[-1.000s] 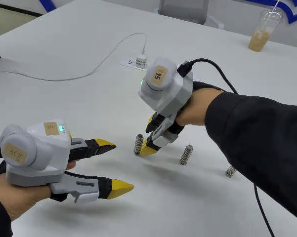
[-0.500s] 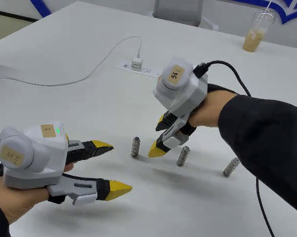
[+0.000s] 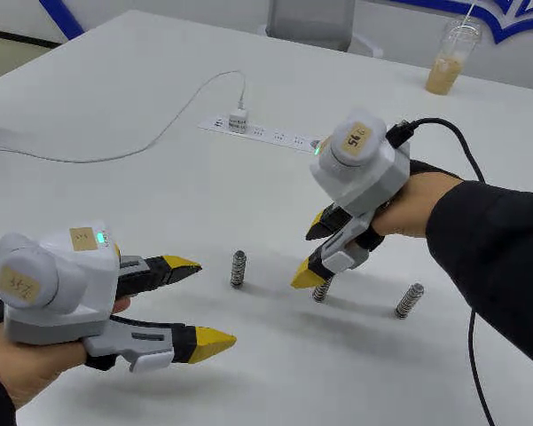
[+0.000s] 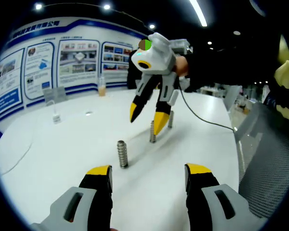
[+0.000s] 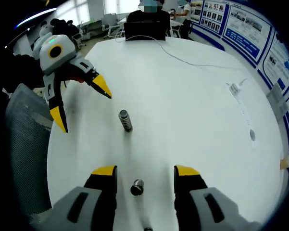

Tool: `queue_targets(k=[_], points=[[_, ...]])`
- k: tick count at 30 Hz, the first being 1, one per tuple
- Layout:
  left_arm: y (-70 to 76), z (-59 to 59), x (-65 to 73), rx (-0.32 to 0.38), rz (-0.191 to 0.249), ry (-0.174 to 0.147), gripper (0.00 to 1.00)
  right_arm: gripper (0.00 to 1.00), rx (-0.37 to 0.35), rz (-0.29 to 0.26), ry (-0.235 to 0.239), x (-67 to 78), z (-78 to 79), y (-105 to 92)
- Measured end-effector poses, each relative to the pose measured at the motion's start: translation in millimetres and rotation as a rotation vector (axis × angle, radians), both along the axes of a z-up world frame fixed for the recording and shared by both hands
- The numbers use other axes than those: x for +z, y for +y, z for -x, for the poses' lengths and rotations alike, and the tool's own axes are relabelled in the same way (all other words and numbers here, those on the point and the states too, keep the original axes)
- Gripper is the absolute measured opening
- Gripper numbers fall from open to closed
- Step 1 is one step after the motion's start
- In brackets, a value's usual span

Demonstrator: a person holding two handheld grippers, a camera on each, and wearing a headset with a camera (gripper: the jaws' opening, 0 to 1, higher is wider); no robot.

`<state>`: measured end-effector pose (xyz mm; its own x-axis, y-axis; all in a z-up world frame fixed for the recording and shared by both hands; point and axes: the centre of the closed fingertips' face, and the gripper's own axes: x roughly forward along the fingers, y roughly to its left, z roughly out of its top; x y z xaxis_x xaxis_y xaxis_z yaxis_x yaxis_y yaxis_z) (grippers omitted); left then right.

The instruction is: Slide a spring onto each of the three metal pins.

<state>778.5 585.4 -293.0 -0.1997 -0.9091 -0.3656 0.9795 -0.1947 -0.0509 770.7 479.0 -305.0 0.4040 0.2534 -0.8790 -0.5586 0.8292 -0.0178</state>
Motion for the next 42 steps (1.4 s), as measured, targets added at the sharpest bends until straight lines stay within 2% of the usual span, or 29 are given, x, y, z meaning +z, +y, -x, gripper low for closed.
queue_targets(k=[27,42], points=[[-5.7,1.4,0.5,-0.003,-0.017,0.0,0.64,0.51,-0.194,-0.043,-0.095,10.8,55.3,-52.4],[-9.2,2.1,-0.3,-0.008,-0.028,0.007,0.67,0.54,-0.299,-0.065,-0.181,13.1,83.5,-73.1]])
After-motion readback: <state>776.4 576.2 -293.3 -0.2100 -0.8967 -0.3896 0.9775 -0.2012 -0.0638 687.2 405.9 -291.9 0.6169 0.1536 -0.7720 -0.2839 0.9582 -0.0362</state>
